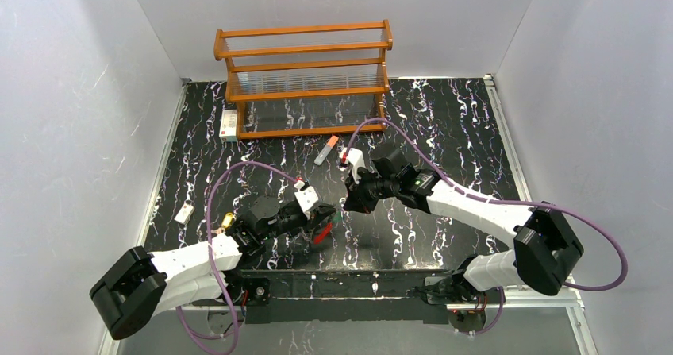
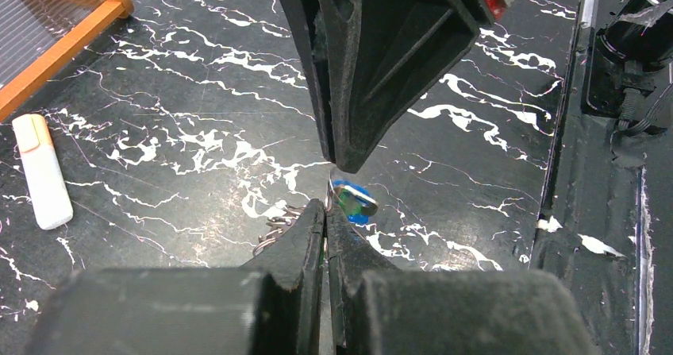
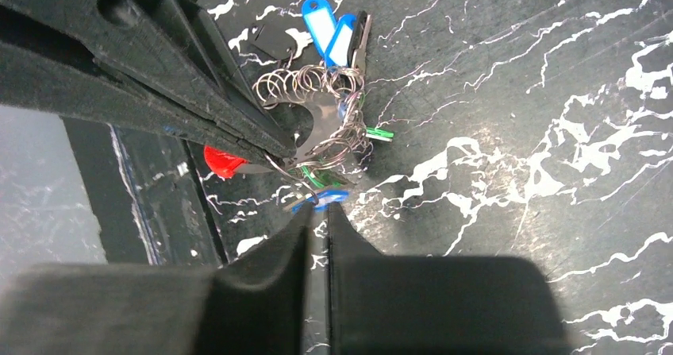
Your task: Put the keys on the keyring
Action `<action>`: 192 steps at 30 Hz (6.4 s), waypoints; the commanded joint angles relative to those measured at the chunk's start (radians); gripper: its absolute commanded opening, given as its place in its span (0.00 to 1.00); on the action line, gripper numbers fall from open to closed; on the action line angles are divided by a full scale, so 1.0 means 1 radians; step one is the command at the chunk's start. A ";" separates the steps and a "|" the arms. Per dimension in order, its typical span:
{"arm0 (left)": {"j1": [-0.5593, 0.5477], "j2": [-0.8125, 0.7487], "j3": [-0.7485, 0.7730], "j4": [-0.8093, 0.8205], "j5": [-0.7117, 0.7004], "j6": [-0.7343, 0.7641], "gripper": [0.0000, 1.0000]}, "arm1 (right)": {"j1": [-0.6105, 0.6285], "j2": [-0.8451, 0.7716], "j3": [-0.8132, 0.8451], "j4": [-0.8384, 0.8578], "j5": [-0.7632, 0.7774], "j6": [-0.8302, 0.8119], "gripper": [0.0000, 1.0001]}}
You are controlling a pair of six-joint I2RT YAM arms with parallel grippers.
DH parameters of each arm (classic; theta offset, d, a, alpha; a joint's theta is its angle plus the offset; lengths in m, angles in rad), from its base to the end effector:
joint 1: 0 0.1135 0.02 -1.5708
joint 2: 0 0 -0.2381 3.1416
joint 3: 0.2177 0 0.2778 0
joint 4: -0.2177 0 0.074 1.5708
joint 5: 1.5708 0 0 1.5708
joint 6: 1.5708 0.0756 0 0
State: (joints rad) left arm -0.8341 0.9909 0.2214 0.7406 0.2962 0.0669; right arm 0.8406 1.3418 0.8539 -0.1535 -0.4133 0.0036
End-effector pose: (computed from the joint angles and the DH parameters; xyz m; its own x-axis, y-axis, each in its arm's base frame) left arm 0.1666 -0.2166 0.1628 0.0411 0.0499 -0.9979 0.9037 0.4241 0.0584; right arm 0.2098 0.2799 0.1855 -0.4023 -0.4444 -0.8004 -0.8955 0.3727 0.2432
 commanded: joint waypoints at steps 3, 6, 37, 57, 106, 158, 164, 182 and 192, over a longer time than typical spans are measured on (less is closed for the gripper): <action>-0.001 -0.039 -0.011 0.028 0.000 -0.003 0.00 | 0.002 -0.092 -0.037 0.097 0.038 -0.001 0.45; 0.000 -0.044 -0.011 0.026 -0.003 -0.001 0.00 | 0.002 -0.138 -0.060 0.145 0.072 0.012 0.63; -0.001 -0.076 0.009 0.006 0.091 0.008 0.00 | 0.003 -0.183 -0.354 0.747 -0.255 -0.212 0.49; -0.001 -0.075 0.026 -0.004 0.109 0.013 0.00 | 0.002 -0.121 -0.359 0.773 -0.253 -0.249 0.26; -0.001 0.105 0.068 -0.014 0.194 0.123 0.29 | 0.023 0.018 -0.016 -0.066 -0.131 -0.364 0.01; -0.003 0.249 0.077 0.101 0.223 0.069 0.08 | 0.022 0.012 -0.026 -0.010 -0.159 -0.356 0.01; -0.003 0.256 0.063 0.115 0.221 0.056 0.00 | 0.022 0.007 -0.035 0.009 -0.139 -0.349 0.01; -0.003 0.271 -0.144 0.633 0.044 -0.248 0.00 | -0.155 -0.217 -0.331 0.477 -0.354 -0.208 0.65; -0.003 0.366 -0.130 0.790 0.126 -0.291 0.00 | -0.154 -0.156 -0.395 0.727 -0.541 -0.116 0.53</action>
State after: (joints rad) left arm -0.8349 1.3605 0.0738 1.4170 0.3904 -0.2043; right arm 0.6876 1.1671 0.4808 0.4026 -0.8528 -0.1638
